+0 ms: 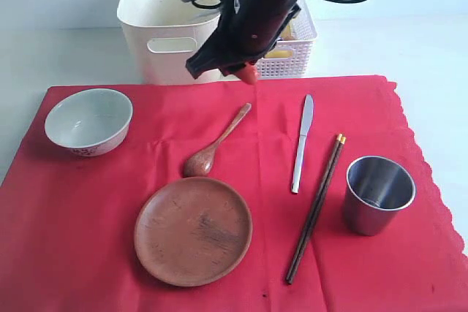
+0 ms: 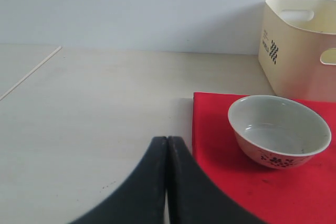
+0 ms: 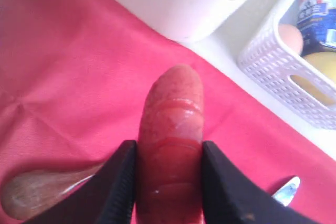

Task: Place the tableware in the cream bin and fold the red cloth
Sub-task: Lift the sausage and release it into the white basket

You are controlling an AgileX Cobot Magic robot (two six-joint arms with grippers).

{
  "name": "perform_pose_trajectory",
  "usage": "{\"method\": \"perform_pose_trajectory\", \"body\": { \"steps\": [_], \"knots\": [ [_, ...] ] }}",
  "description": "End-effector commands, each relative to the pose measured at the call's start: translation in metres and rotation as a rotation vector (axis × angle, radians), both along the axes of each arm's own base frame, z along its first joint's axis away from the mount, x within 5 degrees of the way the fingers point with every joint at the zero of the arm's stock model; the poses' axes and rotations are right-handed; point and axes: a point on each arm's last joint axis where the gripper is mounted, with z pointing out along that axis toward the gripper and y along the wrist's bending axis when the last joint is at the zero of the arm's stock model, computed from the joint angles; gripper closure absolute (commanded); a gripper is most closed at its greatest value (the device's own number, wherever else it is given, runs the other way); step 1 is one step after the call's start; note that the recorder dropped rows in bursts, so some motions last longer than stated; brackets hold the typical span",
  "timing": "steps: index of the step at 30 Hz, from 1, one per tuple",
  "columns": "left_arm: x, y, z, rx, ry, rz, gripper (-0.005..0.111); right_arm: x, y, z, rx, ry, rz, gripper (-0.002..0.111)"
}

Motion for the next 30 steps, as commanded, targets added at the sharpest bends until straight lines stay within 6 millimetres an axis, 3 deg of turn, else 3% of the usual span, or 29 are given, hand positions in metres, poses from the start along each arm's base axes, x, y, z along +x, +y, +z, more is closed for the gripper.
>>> {"method": "perform_pose_trajectory", "body": {
  "steps": [1, 14, 23, 30],
  "knots": [
    [0.0, 0.0, 0.001, -0.011, -0.014, -0.005, 0.106, 0.014, -0.017, 0.006, -0.011, -0.023, -0.038, 0.108],
    [0.0, 0.0, 0.001, -0.011, -0.014, -0.005, 0.106, 0.059, -0.068, 0.009, 0.022, -0.091, -0.179, 0.108],
    [0.0, 0.0, 0.001, -0.011, -0.014, -0.005, 0.106, 0.093, -0.088, -0.003, 0.166, -0.183, -0.286, 0.108],
    [0.0, 0.0, 0.001, -0.011, -0.014, -0.005, 0.106, 0.111, -0.09, -0.017, 0.275, -0.261, -0.306, 0.108]
  ]
}}
